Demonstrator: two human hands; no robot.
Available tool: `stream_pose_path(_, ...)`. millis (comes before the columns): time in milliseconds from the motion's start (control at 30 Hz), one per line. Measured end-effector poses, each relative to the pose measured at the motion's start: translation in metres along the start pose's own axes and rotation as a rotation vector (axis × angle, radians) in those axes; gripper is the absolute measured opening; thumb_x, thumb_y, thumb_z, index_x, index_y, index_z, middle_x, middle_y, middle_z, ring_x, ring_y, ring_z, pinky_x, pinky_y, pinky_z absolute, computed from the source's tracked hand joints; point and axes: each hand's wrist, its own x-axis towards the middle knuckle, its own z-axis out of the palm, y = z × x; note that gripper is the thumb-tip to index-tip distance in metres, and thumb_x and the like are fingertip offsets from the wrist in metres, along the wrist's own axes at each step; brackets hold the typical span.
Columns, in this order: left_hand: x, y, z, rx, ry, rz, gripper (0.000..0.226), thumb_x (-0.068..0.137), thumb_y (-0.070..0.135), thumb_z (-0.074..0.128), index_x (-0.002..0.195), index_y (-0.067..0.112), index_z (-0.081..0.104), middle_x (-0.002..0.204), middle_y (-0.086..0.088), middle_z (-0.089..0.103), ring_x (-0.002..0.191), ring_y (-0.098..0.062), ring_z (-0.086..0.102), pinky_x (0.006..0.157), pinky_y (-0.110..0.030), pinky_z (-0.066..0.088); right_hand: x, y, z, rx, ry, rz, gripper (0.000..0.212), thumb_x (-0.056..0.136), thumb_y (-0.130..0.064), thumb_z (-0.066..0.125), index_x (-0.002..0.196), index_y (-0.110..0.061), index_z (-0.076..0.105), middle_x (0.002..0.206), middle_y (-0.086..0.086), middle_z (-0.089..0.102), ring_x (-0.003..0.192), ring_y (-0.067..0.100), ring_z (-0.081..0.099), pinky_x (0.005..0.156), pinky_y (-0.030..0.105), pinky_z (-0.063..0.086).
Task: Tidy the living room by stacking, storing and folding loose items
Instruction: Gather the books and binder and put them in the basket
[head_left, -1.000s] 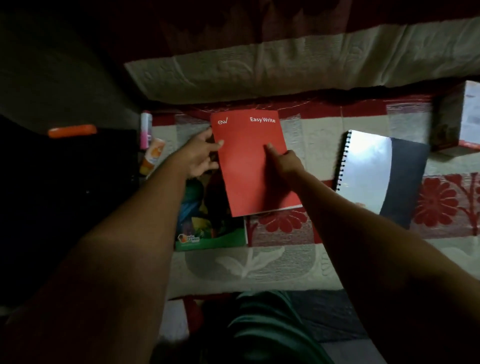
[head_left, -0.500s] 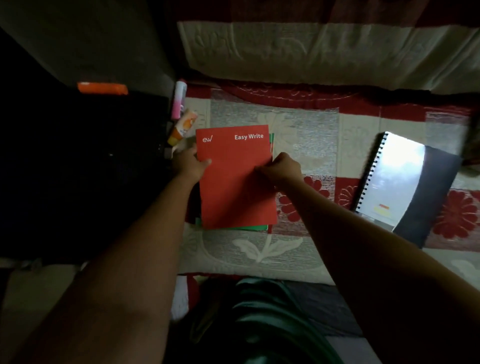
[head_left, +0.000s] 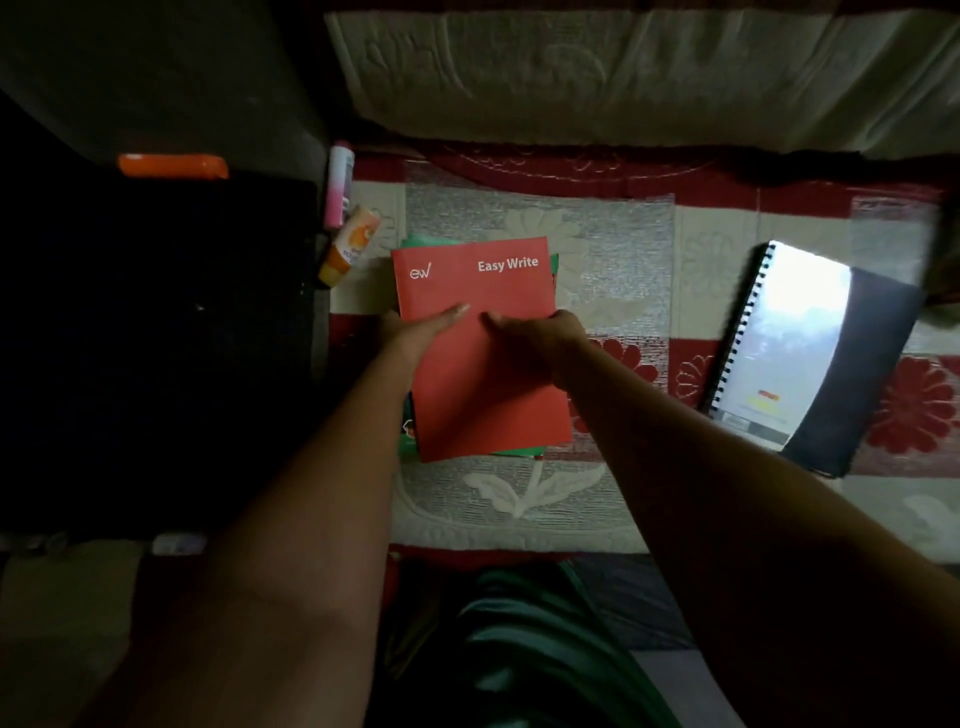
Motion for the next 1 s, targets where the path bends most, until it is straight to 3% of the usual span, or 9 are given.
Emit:
stream_pose_path(100,-0.020,0.011,0.014,-0.052,0.041,0.025,0.068,0.051,0.042,0.091,0.106,0.015,0.063,0.107,-0.006,0.070,0.091,-0.023,0.069,0.083,-0.043,0.057,0.045,0.033,-0.002,0.161,-0.015,-0.037,0.118,0.010,-0.060,0.092,0.116,-0.017,0.062,0.116,0.008,0.067,0.093,0.027,0.069,0.078,0.047,0.057)
stream_pose_path(267,-0.062,0.053,0.034,-0.067,-0.003,0.147,0.063,0.064,0.046,0.084,0.114,0.015,0.059,0.112,-0.001,0.065,0.101,-0.018,0.063,0.084,-0.032,0.051,-0.036,-0.021,-0.038,0.404,0.031,-0.238,0.103,0.034,-0.042,0.094,0.122,-0.006,0.054,0.112,0.010,0.068,0.097,0.027,0.068,0.082,0.043,0.058)
stream_pose_path(400,-0.093,0.085,0.039,0.025,-0.054,0.264,0.065,0.068,0.042,0.082,0.121,0.018,0.054,0.117,-0.002,0.062,0.105,-0.016,0.056,0.088,-0.032,0.045,-0.081,-0.057,-0.082,0.338,-0.022,-0.468,0.076,0.057,-0.018,0.090,0.122,-0.007,0.054,0.115,0.011,0.067,0.103,0.025,0.067,0.082,0.039,0.057)
stream_pose_path(467,-0.104,0.094,0.040,0.134,-0.072,0.296,0.067,0.070,0.040,0.081,0.126,0.015,0.054,0.123,-0.005,0.061,0.113,-0.020,0.056,0.088,-0.028,0.042,-0.092,-0.065,-0.100,0.261,-0.022,-0.534,0.056,0.063,0.000,0.083,0.114,-0.001,0.059,0.106,0.013,0.069,0.095,0.023,0.069,0.075,0.033,0.058)
stream_pose_path(567,-0.106,0.093,0.040,0.247,-0.133,0.294,0.077,0.073,0.033,0.080,0.138,0.011,0.044,0.140,-0.006,0.050,0.130,-0.022,0.045,0.098,-0.025,0.036,-0.101,-0.064,-0.111,0.078,0.006,-0.569,0.040,0.067,0.006,0.078,0.103,-0.004,0.064,0.088,0.000,0.068,0.077,0.008,0.067,0.061,0.018,0.054)
stream_pose_path(633,-0.099,0.091,0.040,0.280,-0.153,0.295,0.080,0.073,0.032,0.080,0.140,0.012,0.043,0.143,-0.004,0.047,0.132,-0.021,0.043,0.099,-0.023,0.034,-0.095,-0.057,-0.107,0.001,-0.005,-0.591,0.041,0.069,0.005,0.076,0.106,-0.005,0.063,0.089,-0.005,0.066,0.078,0.001,0.064,0.061,0.014,0.053)
stream_pose_path(700,-0.092,0.093,0.040,0.300,-0.164,0.292,0.078,0.072,0.034,0.080,0.138,0.013,0.045,0.141,-0.004,0.049,0.130,-0.022,0.045,0.096,-0.022,0.036,-0.084,-0.052,-0.101,0.023,0.014,-0.609,0.042,0.071,0.003,0.077,0.110,-0.004,0.062,0.097,0.000,0.067,0.086,0.007,0.066,0.065,0.018,0.055)
stream_pose_path(867,-0.082,0.110,0.051,0.234,-0.100,0.401,0.070,0.067,0.038,0.084,0.124,0.013,0.054,0.123,-0.002,0.061,0.107,-0.013,0.055,0.084,-0.025,0.042,-0.065,-0.069,-0.102,0.126,0.063,-0.568,0.058,0.065,0.001,0.081,0.116,-0.010,0.056,0.118,0.011,0.064,0.108,0.026,0.062,0.090,0.044,0.054)
stream_pose_path(1000,-0.079,0.127,0.070,0.330,-0.039,0.386,0.073,0.059,0.053,0.083,0.114,0.012,0.060,0.114,-0.001,0.065,0.104,-0.018,0.062,0.081,-0.028,0.046,-0.052,-0.082,-0.125,0.045,0.046,-0.505,0.083,0.065,-0.003,0.084,0.134,-0.007,0.040,0.131,0.011,0.056,0.118,0.025,0.056,0.096,0.040,0.049)
